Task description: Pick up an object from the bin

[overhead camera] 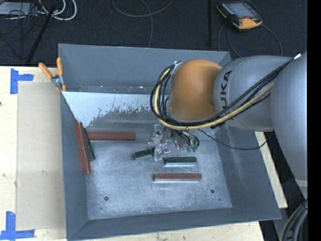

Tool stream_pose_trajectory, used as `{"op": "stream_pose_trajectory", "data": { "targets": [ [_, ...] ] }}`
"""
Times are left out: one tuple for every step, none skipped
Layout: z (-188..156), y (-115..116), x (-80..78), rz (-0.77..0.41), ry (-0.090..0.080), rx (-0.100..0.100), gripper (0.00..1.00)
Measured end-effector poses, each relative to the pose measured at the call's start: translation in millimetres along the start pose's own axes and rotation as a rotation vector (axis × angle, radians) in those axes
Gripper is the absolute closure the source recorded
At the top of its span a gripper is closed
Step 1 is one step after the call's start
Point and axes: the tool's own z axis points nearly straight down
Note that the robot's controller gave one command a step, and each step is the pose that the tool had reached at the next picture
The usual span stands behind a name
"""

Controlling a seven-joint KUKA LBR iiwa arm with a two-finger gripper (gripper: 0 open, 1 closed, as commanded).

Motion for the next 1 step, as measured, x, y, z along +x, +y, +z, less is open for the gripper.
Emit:
{"op": "stream_pose_trajectory", "data": {
  "targets": [
    [-103.1,-8.2,27.5,0.123,0.004,-0.001,1.0]
  ]
}}
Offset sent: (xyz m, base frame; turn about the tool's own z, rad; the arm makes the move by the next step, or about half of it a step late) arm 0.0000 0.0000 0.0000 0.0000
